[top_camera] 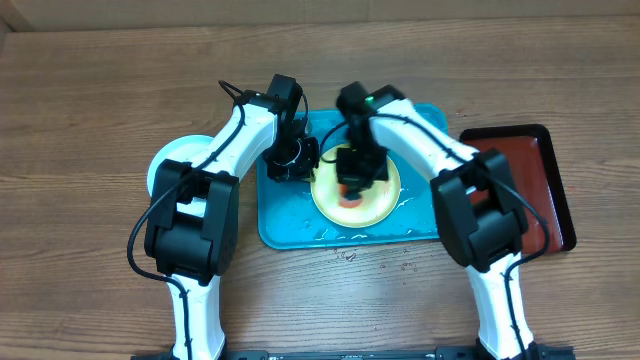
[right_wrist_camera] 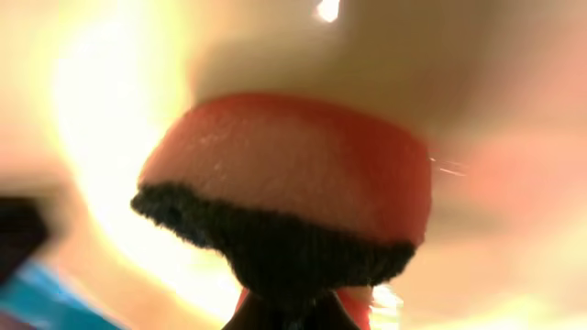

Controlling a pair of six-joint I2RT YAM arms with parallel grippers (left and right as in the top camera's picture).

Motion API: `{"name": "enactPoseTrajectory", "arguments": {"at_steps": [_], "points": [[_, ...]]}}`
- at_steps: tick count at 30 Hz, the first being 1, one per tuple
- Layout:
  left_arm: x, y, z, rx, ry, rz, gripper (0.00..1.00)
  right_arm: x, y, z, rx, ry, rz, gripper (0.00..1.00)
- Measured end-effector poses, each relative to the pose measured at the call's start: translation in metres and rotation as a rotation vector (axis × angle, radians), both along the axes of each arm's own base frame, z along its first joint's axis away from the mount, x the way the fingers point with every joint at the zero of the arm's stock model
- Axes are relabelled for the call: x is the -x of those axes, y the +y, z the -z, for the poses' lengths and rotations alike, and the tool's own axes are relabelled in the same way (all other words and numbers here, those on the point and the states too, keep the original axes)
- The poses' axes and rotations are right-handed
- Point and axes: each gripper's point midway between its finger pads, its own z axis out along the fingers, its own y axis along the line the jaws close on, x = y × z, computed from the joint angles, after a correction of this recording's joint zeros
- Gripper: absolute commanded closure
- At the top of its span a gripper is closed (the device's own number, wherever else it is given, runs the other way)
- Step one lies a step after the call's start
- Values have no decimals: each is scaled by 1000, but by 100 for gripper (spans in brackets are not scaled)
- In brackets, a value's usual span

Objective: Clean dirty plates on tray and stack at the side
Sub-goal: 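Keep scrubbing the yellow plate in circles while the left gripper holds it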

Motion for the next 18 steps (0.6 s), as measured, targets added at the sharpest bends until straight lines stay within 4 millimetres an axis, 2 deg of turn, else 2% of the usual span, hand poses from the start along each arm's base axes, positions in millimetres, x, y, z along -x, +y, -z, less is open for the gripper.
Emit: {"name": "enactPoseTrajectory", "arguments": {"at_steps": [3,9,14,18], "points": [[0,0,0,0,0,0,96,-5,20,-1,-53,-35,12,96],[-1,1,0,1,-2,-2,96,-27,25,-3,-109,-76,91,96],[-1,0,0,2,-4,-2,96,-50,3,-3,-104,-92,191,96],[-1,0,0,2,-3,-2,96,-58,-31,-1,-61,-60,272,96]]}}
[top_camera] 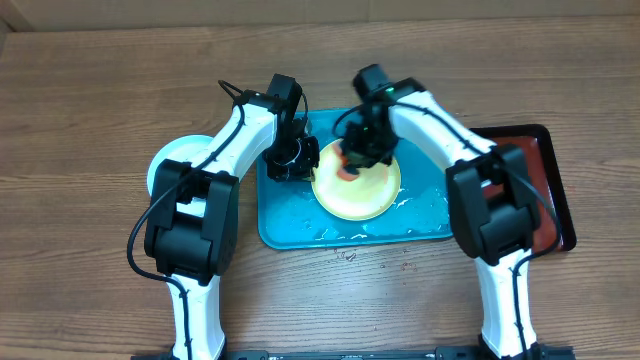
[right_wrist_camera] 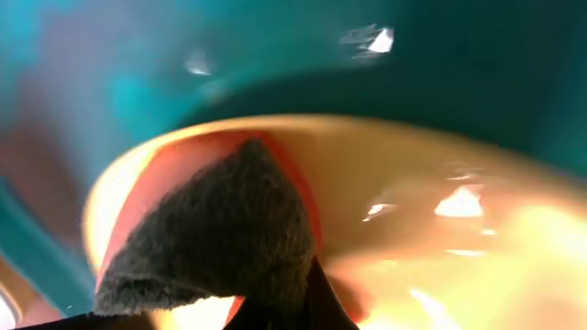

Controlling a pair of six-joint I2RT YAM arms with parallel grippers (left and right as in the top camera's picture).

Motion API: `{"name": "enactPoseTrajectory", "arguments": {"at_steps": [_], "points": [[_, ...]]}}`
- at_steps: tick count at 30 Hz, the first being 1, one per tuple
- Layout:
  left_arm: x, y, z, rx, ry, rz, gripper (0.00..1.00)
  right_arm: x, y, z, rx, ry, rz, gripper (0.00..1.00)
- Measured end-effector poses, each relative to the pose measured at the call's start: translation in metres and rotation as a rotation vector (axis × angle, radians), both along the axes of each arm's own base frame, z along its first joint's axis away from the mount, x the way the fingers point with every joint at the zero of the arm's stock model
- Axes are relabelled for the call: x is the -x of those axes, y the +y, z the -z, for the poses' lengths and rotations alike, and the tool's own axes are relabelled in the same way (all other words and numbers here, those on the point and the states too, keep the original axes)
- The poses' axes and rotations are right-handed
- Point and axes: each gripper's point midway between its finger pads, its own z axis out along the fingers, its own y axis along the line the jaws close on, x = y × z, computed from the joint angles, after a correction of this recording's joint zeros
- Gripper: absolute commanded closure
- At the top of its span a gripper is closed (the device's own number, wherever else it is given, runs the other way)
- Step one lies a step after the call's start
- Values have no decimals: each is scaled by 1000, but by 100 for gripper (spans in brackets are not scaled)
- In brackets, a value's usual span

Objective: Clean dirty plates on tray and stack at the side
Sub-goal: 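Keep scrubbing the yellow plate in circles while the left gripper holds it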

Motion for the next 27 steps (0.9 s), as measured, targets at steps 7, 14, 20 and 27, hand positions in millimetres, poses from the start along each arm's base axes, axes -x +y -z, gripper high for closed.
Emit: {"name": "enactPoseTrajectory", "arguments": {"at_steps": [7,14,20,27], "points": [[0,0,0,0,-1,0,96,25,-67,-2,58,191,52,96],[-2,-5,-1,14,-12,7,96,45,-80,-7,67,256,-28,96],[-4,-5,-1,15,-20,7,81,45,-55,-4,61,199,-115,96],[-10,-8,-1,23,-57,24,71,40,-36,-6,-6,161,-143,96]]}}
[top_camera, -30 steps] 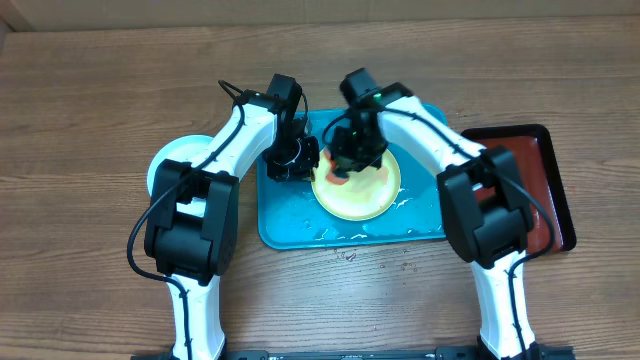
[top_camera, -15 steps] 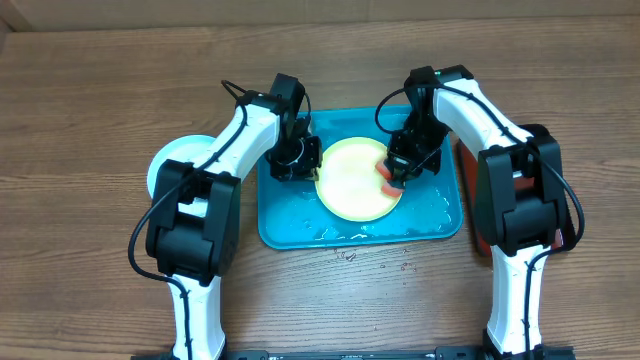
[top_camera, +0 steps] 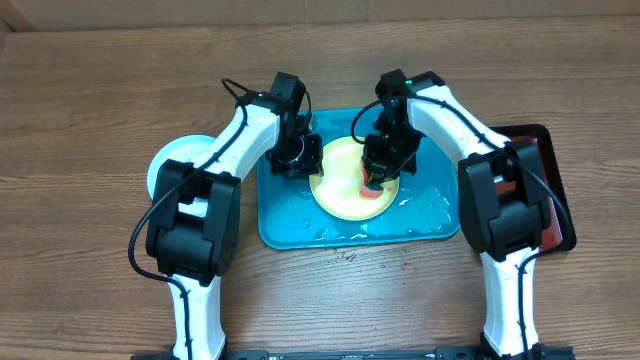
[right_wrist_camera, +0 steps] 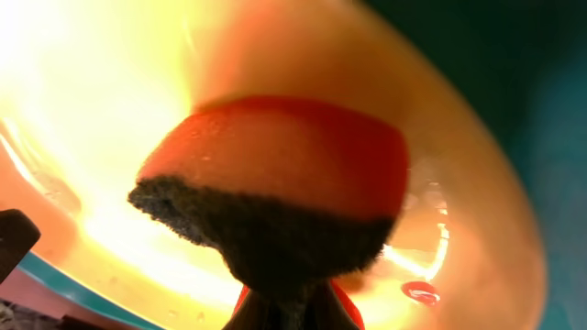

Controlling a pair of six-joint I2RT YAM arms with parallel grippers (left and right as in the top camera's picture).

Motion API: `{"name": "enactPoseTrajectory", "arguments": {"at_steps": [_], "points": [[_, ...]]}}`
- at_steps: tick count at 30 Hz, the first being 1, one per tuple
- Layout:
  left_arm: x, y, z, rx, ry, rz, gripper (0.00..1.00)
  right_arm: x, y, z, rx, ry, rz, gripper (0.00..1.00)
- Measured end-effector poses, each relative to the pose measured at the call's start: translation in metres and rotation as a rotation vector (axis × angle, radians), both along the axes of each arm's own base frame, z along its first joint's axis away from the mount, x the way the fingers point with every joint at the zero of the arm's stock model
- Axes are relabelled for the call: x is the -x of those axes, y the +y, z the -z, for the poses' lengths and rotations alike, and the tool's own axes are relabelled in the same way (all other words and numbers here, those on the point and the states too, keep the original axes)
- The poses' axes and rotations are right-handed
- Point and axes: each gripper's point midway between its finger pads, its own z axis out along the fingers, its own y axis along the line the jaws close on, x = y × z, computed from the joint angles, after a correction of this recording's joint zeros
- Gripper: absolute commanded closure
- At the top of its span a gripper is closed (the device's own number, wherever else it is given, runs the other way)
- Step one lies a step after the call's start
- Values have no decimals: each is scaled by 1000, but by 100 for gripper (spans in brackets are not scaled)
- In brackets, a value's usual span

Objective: Clean dirty plates on tray and stack at the side
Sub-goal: 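Keep scrubbing the yellow plate in circles while the left gripper holds it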

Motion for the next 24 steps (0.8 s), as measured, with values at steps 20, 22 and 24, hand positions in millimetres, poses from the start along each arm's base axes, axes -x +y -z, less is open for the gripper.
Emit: {"name": "enactPoseTrajectory", "arguments": {"at_steps": [20,22,24], "points": [[4,-11,11,-42,-24,76,82,-19,-32,-18,-35,-54,47,96],[5,-11,13,-41,-20,76,81,-19,-32,-18,-36,-55,45,96],[4,-11,13,-41,-22,76,81,-19,-32,-18,-37,-56,41,96]]}}
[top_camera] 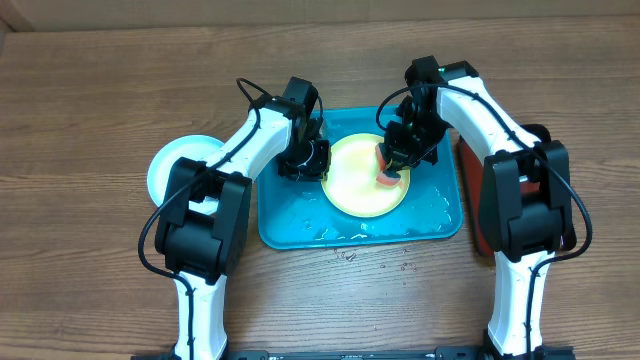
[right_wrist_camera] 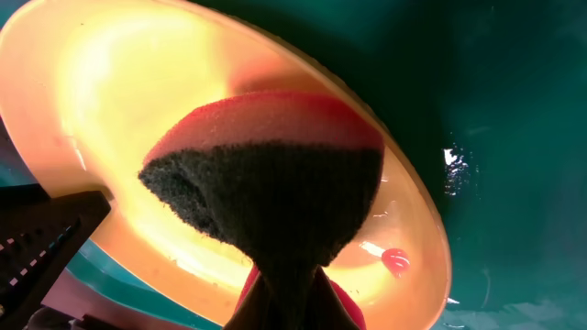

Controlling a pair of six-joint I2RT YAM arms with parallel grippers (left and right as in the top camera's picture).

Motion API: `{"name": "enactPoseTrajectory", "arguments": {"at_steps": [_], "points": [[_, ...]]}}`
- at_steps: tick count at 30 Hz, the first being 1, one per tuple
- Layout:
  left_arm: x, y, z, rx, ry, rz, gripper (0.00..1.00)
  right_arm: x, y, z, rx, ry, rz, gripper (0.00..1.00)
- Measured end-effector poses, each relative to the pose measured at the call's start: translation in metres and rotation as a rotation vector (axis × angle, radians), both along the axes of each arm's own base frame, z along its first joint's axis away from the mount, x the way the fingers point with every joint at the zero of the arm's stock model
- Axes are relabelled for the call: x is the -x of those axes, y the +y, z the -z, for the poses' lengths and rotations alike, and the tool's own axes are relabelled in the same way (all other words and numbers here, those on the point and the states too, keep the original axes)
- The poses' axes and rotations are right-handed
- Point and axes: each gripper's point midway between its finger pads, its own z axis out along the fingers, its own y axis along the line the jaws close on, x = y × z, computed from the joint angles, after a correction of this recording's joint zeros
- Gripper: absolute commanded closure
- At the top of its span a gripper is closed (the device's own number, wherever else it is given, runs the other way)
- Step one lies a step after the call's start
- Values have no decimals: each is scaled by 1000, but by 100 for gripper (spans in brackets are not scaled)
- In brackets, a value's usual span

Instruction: Clean dirty plates on tray and stack at the side

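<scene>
A yellow plate (top_camera: 355,185) lies in the blue tray (top_camera: 290,222), wet and shiny. My right gripper (top_camera: 389,164) is shut on an orange sponge with a dark scrub side (top_camera: 386,174), which presses on the plate's right part. In the right wrist view the sponge (right_wrist_camera: 275,174) covers the middle of the plate (right_wrist_camera: 110,110), the gripper (right_wrist_camera: 289,298) is at the bottom, and a red drop (right_wrist_camera: 395,261) sits near the rim. My left gripper (top_camera: 305,160) grips the plate's left rim.
A pale blue plate (top_camera: 172,165) rests on the table left of the tray, partly under the left arm. A dark red tray (top_camera: 467,205) stands to the right, mostly hidden behind the right arm. Water spots lie on the blue tray's floor (right_wrist_camera: 514,92).
The sponge has gone from the plate's front right to its right edge. The plate and my left gripper sit slightly farther right and back in the tray. The right arm has swung rightward.
The sponge first lay on the plate's front middle, then on its far left part, then on its front right, and now on its right edge. My left gripper stayed at the plate's left rim throughout, and the plate has shifted a little rightward.
</scene>
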Motion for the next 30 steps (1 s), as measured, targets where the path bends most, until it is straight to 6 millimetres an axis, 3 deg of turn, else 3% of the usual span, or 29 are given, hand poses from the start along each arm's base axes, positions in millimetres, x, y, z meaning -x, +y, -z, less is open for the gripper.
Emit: {"name": "enactPoseTrajectory", "arguments": {"at_steps": [3,5,13,17,22,24,28,30], "points": [[0,0,0,3,0,0,85,0,0,0,-1,-3,-6,96],[-1,-1,0,3,-2,1,96,0,0,0,-1,-3,-7,96],[-1,3,-4,-1,11,-10,96,-2,5,-3,-34,-20,-21,96],[-13,10,-19,2,-3,-32,96,-4,12,-21,-89,-61,-42,96],[-39,30,-59,-9,-106,-61,96,-14,17,-85,-144,-212,-56,96],[-48,41,-91,-30,-195,-63,96,-17,18,-128,-169,-327,-63,96],[-45,68,-151,-125,-350,-63,96,-12,9,-185,-172,-476,-62,96],[-40,81,-175,-186,-410,-68,96,-11,1,-193,-152,-496,-50,96]]}}
